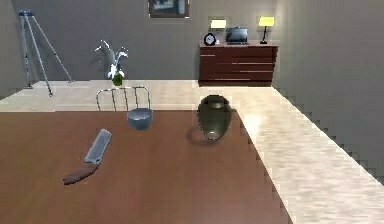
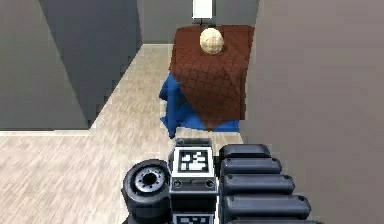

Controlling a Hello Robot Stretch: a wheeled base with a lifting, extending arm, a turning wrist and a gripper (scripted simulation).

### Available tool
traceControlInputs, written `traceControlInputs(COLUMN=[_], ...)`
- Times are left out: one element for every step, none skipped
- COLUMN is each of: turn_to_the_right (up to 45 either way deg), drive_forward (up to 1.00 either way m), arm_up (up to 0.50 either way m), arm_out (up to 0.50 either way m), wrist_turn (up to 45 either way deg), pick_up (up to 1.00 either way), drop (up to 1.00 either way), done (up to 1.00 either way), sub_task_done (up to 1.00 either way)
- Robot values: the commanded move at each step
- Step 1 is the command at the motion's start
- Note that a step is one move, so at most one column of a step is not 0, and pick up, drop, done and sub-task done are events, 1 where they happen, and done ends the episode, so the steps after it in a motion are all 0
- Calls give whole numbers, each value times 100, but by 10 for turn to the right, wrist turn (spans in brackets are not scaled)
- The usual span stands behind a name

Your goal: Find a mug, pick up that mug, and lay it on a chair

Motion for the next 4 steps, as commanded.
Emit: traceControlInputs(turn_to_the_right=[0, -450, -450, -450], drive_forward=[15, 0, 0, 0], arm_up=[0, 0, 0, 0], arm_out=[0, 0, 0, 0], wrist_turn=[0, 0, 0, 0], pick_up=[0, 0, 0, 0], drop=[0, 0, 0, 0], done=[0, 0, 0, 0], sub_task_done=[0, 0, 0, 0])
